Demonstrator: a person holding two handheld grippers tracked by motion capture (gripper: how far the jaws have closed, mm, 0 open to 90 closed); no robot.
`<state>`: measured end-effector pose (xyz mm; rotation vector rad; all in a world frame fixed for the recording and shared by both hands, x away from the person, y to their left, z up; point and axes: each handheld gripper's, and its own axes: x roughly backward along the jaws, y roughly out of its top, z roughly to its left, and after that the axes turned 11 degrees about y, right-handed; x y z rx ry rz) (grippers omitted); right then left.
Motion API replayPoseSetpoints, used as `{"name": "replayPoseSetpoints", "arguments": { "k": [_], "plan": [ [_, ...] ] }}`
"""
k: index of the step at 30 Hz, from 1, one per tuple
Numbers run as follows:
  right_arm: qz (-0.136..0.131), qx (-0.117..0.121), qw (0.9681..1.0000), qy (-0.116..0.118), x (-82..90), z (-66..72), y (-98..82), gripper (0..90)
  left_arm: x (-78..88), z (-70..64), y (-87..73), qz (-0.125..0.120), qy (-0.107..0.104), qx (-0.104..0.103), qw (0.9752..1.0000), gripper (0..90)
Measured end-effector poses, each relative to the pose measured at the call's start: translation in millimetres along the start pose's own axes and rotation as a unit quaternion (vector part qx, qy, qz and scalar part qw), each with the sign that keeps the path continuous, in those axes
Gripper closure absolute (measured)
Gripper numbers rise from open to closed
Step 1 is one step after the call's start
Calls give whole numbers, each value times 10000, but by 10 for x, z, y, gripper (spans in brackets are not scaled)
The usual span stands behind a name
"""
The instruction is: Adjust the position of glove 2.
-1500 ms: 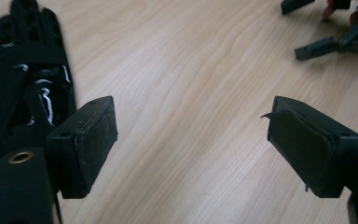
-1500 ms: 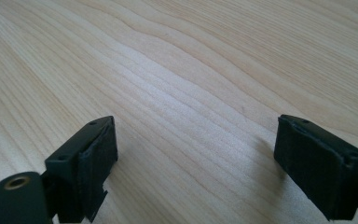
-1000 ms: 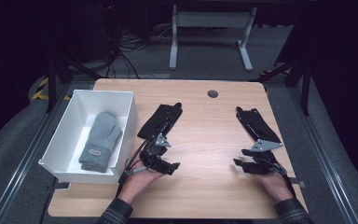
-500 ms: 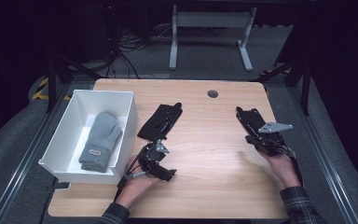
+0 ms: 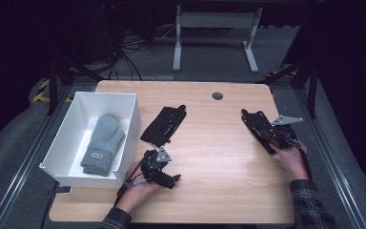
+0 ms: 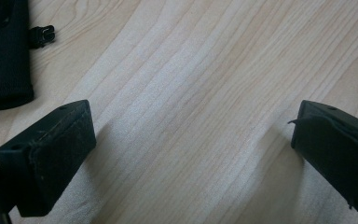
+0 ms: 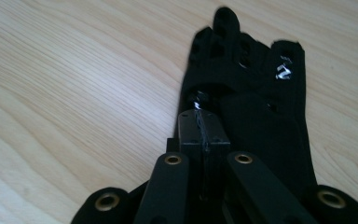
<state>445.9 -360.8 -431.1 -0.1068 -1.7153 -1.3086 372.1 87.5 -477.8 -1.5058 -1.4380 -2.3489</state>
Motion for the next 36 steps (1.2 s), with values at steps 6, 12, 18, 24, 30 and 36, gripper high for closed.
{"name": "replayPoseSetpoints", "arguments": {
  "k": [6,12,18,24,30,36],
  "plan": [
    [255,-125,9995,163,-122,-61,-85,900,-1,1,0,-2,-4,4,10000,3],
    [308,-143,9992,191,-115,-54,-107,900,-5,6,2,-11,-19,-17,10000,2],
    [384,-126,9989,246,-88,18,-122,900,-5,9,3,-8,-37,-36,10000,1],
    [483,-8,9983,322,-46,145,-154,900,-3,6,2,1,-30,-27,10000,1],
    [555,147,9970,511,4,339,-201,900,13,-3,-10,6,-29,-37,10000,4],
    [610,343,9949,726,4,544,-206,900,11,-3,-11,-5,-36,-28,10000,3]
  ]
}}
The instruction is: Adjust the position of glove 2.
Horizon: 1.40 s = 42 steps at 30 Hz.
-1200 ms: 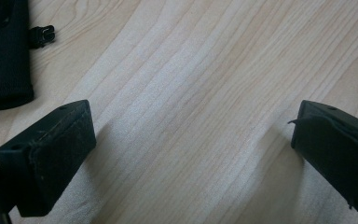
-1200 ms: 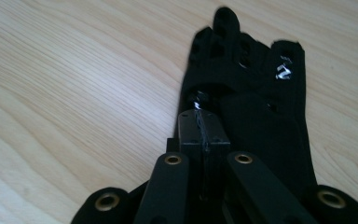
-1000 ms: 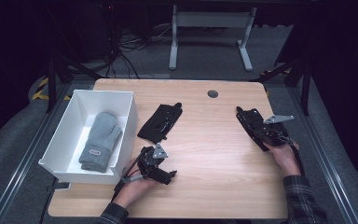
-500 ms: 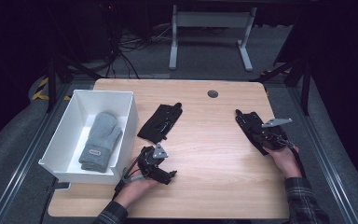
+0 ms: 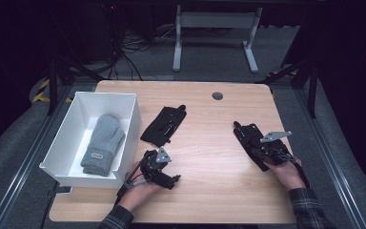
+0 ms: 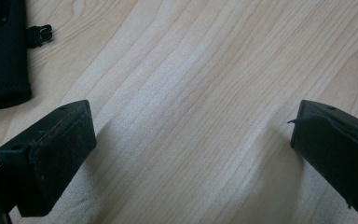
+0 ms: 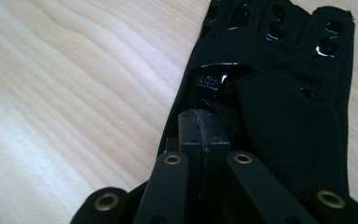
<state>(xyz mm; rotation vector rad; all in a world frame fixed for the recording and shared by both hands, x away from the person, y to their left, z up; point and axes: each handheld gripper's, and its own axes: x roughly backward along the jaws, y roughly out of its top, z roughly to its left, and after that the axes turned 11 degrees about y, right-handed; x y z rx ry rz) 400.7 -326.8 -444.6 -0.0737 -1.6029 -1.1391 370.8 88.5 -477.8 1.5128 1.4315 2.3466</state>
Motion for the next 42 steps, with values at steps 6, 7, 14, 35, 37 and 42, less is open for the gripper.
{"name": "replayPoseSetpoints", "arguments": {
  "k": [6,7,14,35,37,42],
  "plan": [
    [9,209,9994,291,-38,211,1,900,0,1,0,3,-6,-2,10000,3],
    [9,209,9994,291,-38,211,1,900,0,0,0,1,-1,2,10000,3],
    [56,503,9968,615,-66,477,-12,900,0,0,0,-1,-2,1,10000,3],
    [-347,881,9919,846,42,811,60,900,-2,1,0,-7,-3,-2,10000,2],
    [-377,859,9923,805,35,761,100,900,-2,4,1,-7,-8,-17,10000,2],
    [-535,686,9943,624,-66,532,305,900,-4,3,1,-11,-9,-7,10000,2]
  ]
}}
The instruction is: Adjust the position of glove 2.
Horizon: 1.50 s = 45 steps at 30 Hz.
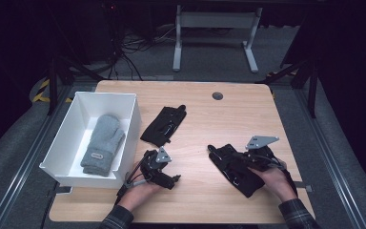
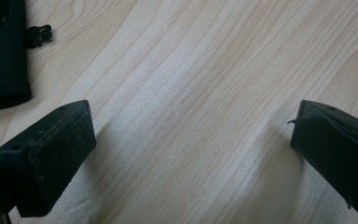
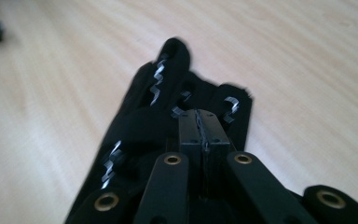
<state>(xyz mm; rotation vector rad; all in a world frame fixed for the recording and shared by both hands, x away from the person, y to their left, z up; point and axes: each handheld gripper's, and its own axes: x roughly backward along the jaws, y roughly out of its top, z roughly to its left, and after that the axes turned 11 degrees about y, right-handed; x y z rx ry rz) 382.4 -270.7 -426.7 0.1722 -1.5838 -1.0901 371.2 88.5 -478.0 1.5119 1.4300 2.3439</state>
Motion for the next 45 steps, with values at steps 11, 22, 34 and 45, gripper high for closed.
{"name": "replayPoseSetpoints", "arguments": {
  "k": [11,22,34,45],
  "plan": [
    [152,-154,9997,-58,-262,-280,89,900,-1,1,0,-1,-2,-4,10000,2],
    [420,-279,9982,-339,-209,-359,-21,900,-1,1,0,-5,-2,-6,10000,2],
    [494,-536,9961,-488,91,-332,-267,900,-1,1,0,-3,0,-5,10000,2],
    [-75,-578,9965,-604,235,-304,-285,607,-1,1,0,-2,-1,-5,10000,2]
  ]
}}
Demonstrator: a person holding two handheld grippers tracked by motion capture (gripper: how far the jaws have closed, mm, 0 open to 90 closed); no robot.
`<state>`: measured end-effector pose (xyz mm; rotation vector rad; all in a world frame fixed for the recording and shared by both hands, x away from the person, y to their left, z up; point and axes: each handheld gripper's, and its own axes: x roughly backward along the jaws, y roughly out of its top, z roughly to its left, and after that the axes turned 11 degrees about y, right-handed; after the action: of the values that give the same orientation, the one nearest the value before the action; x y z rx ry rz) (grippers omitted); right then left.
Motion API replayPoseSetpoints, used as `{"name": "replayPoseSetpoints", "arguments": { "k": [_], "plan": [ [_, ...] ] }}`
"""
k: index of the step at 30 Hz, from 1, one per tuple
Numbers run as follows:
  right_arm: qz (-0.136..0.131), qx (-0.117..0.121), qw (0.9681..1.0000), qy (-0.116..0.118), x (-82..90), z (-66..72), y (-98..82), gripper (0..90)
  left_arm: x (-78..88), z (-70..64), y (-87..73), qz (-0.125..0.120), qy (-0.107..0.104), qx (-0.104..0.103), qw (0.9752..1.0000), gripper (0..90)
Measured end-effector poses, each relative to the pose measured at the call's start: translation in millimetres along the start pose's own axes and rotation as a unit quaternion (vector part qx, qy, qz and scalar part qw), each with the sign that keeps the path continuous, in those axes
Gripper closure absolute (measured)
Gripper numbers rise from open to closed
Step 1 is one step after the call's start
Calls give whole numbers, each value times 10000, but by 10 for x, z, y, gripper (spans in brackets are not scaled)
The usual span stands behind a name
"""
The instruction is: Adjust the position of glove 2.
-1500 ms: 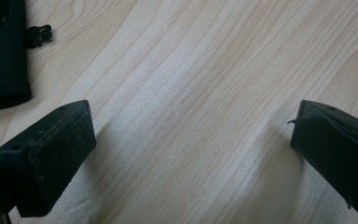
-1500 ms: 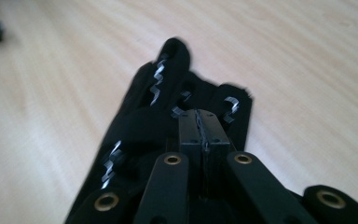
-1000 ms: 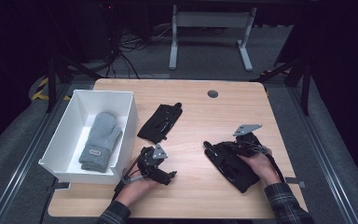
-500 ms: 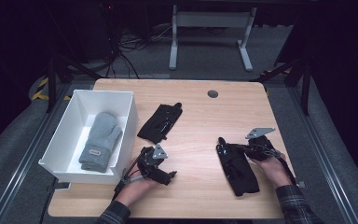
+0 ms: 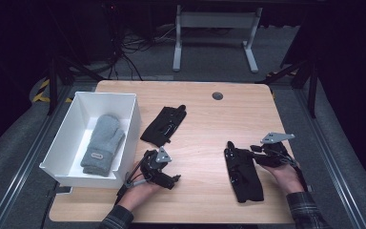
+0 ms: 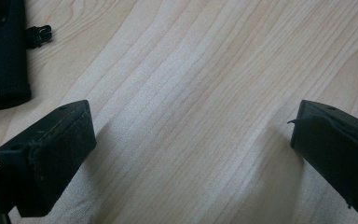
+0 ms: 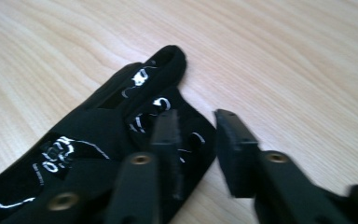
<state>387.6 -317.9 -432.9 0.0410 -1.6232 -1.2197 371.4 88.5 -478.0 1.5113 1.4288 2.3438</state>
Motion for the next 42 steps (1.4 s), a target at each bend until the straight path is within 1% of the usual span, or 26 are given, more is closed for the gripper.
{"name": "replayPoseSetpoints", "arguments": {
  "k": [1,3,5,7,10,11,14,15,17,18,19,21,24,26,28,29,30,32,33,34,35,37,39,40,41,42],
  "plan": [
    [0,0,10000,0,0,0,0,607,0,0,0,0,0,0,10000,2],
    [-58,-114,9999,-59,15,-52,-63,484,0,0,0,-2,1,-1,10000,2],
    [-78,-246,9996,-111,24,-108,-126,411,0,0,0,1,0,-2,10000,2],
    [-138,-413,9988,-215,56,-191,-204,341,0,-1,0,3,-1,3,10000,2],
    [-270,-551,9973,-398,97,-284,-294,223,0,0,0,1,2,-2,10000,2],
    [-295,-612,9966,-468,97,-311,-322,205,0,0,0,0,2,-1,10000,2],
    [-234,-791,9945,-640,61,-389,-398,192,0,3,9,43,13,4,10000,2],
    [-234,-791,9945,-640,61,-389,-398,192,0,3,9,43,13,4,10000,0],
    [-151,-779,9941,-744,38,-407,-419,179,4,12,42,189,70,16,9998,1],
    [-169,-815,9940,-716,35,-413,-424,177,7,19,60,247,155,29,9996,1],
    [-173,-824,9938,-720,35,-415,-424,173,5,27,73,243,184,71,9995,1],
    [-170,-792,9940,-732,33,-409,-423,168,15,51,106,238,168,149,9995,2],
    [-158,-867,9936,-709,29,-415,-422,160,43,89,171,145,207,262,9993,21],
    [-159,-861,9937,-706,28,-416,-422,157,56,117,220,169,293,300,9990,23],
    [-158,-861,9937,-696,27,-417,-422,156,68,162,273,114,330,429,9985,31],
    [-158,-865,9937,-692,27,-416,-422,155,71,190,298,44,325,550,9979,54],
    [-158,-868,9937,-693,26,-415,-421,155,64,216,326,63,338,618,9975,80],
    [-160,-863,9937,-693,24,-413,-421,154,45,255,384,100,432,723,9964,95],
    [-160,-857,9938,-686,24,-412,-421,154,41,277,405,30,471,776,9959,107],
    [-159,-855,9939,-684,22,-411,-420,154,33,301,430,-18,493,826,9954,147],
    [-160,-855,9939,-683,21,-408,-420,154,13,317,456,32,577,819,9950,171],
    [-169,-842,9940,-671,16,-403,-418,154,-17,356,496,88,631,785,9949,231],
    [-187,-839,9941,-667,8,-394,-415,153,-51,415,528,-48,671,867,9940,350],
    [-193,-835,9941,-663,4,-390,-415,151,-71,430,539,-25,686,896,9936,437],
    [-201,-837,9940,-670,2,-387,-415,149,-97,453,559,58,740,851,9936,478],
    [-207,-843,9940,-672,-1,-384,-415,148,-120,475,576,76,816,844,9931,523]
  ]
}}
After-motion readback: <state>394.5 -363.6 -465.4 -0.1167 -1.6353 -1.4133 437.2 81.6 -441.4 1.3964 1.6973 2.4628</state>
